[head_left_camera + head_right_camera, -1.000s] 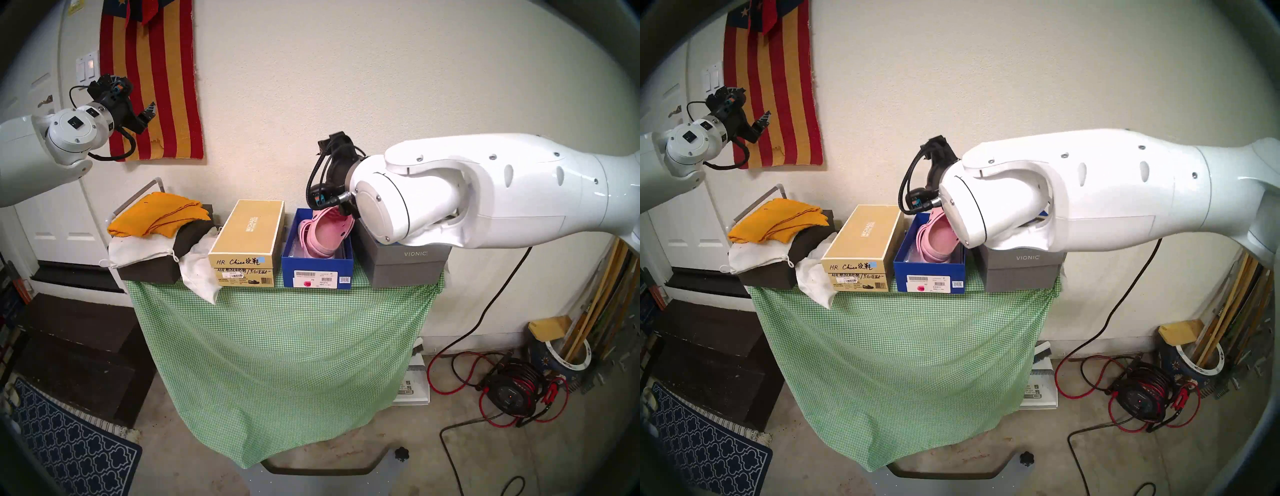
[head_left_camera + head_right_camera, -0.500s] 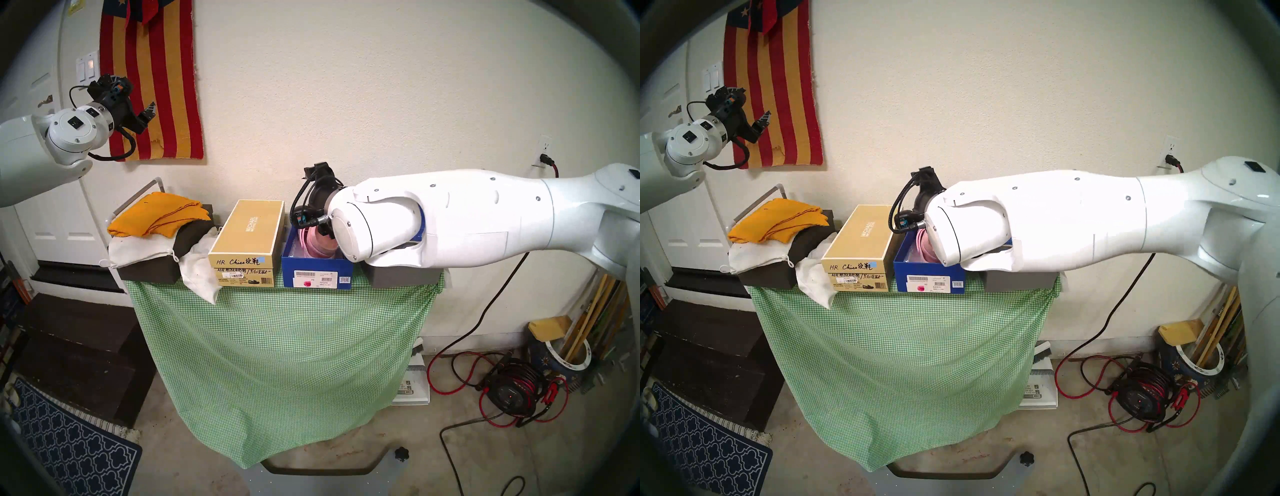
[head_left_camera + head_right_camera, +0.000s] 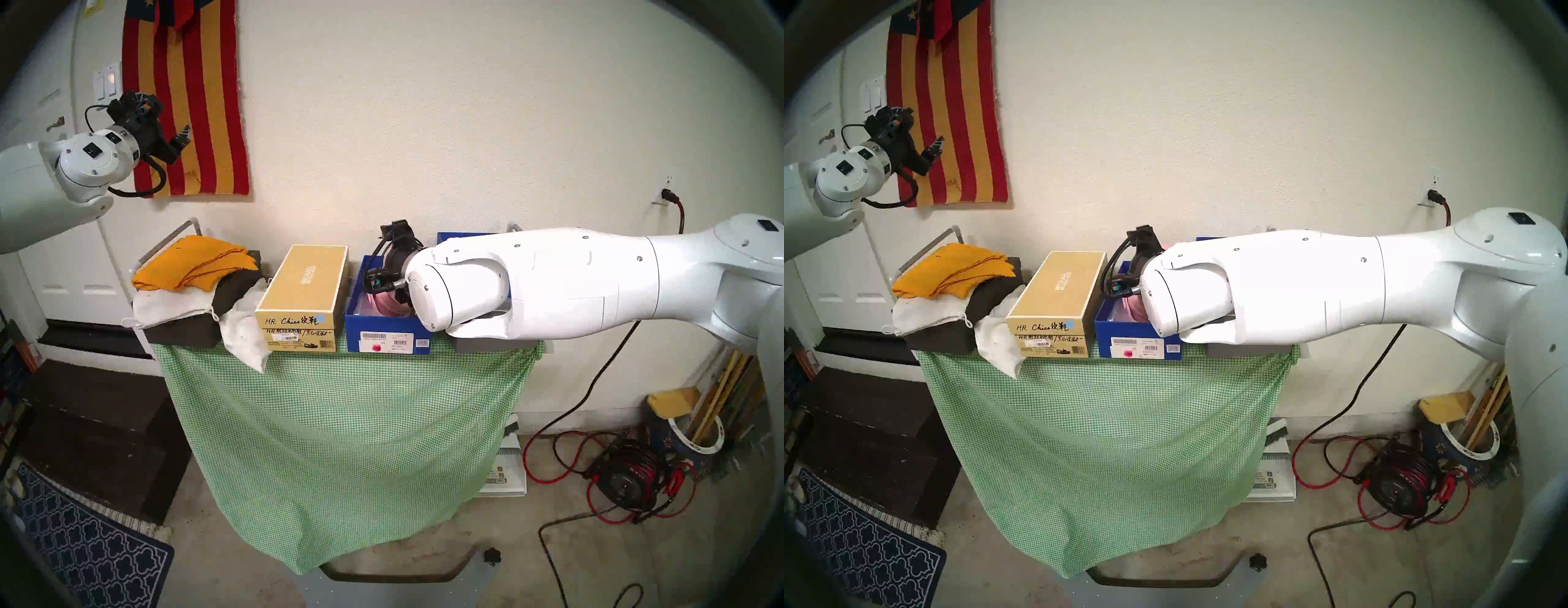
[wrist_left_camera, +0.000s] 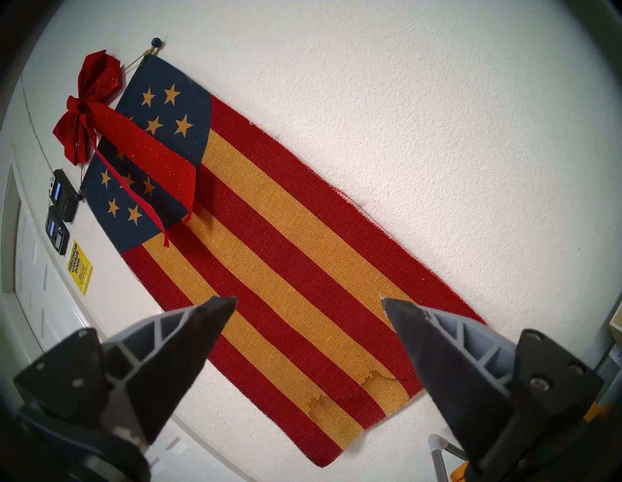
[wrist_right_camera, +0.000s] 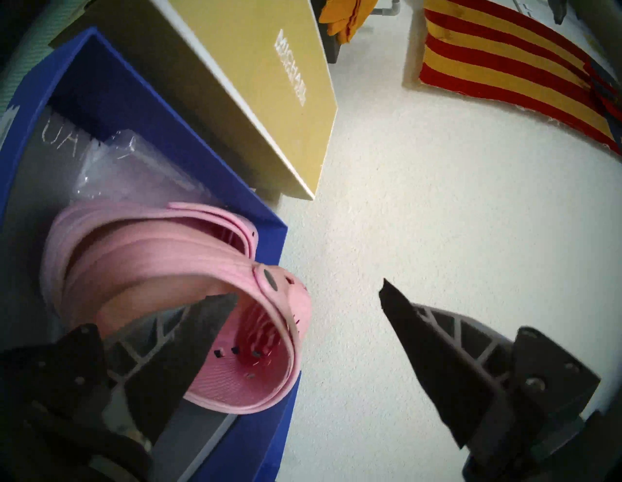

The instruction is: Take shoe out of the box

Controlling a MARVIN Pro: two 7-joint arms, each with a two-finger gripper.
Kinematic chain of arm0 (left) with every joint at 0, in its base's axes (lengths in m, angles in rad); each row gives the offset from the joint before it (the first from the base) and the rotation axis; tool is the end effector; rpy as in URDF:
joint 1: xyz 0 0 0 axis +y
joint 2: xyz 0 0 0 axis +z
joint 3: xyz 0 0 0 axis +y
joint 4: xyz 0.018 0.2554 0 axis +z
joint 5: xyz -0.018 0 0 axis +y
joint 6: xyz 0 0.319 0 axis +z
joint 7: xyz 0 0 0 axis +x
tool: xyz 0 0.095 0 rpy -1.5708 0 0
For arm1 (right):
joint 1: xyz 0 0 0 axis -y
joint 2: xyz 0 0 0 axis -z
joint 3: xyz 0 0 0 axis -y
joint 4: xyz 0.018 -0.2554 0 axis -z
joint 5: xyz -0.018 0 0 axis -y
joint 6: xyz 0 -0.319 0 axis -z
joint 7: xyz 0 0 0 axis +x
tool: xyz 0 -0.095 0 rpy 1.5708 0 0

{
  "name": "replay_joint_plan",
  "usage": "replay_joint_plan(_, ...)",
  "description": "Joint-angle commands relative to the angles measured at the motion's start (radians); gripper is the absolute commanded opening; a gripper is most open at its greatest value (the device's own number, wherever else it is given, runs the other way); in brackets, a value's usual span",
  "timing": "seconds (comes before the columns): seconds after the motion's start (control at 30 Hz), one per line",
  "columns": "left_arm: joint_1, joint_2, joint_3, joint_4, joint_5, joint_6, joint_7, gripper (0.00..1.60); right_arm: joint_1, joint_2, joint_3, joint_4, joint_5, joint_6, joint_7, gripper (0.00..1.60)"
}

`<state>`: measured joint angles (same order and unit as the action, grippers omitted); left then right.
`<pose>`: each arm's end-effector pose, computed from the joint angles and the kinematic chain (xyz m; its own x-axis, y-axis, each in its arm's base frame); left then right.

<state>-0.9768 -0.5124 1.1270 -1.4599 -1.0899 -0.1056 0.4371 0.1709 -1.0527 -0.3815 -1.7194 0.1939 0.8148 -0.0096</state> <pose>0.4953 0.2054 0.0847 -0.1055 -0.7877 0.6070 0.2440 -0.6123 -0.7521 0.4545 0.1867 -0.0884 -0.3390 0.9256 -0.1682 0.1924 0.2433 0.9507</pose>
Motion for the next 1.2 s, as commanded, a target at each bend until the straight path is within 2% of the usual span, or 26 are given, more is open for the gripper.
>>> replay_joint_plan(0.0,0.0,0.0,0.0,0.0,0.0,0.0,0.0,1.6,0.06,-0.012,-0.032,0.036,-0.046,-0.023,0.026,1.6)
replay_joint_plan(0.2,0.0,0.0,0.0,0.0,0.0,0.0,0.0,1.6,0.054,-0.062,-0.021,0.101,-0.05,-0.058,0.044,1.6)
replay_joint_plan(0.5,0.0,0.0,0.0,0.0,0.0,0.0,0.0,1.6,0.001,-0.102,-0.001,0.178,-0.016,-0.095,0.073,1.6)
replay_joint_plan(0.87,0.0,0.0,0.0,0.0,0.0,0.0,0.0,1.6,-0.038,-0.076,0.012,0.159,0.002,-0.062,0.047,1.6)
replay_joint_plan(1.17,0.0,0.0,0.0,0.0,0.0,0.0,0.0,1.6,-0.026,-0.039,-0.013,0.211,-0.016,-0.116,0.044,1.6)
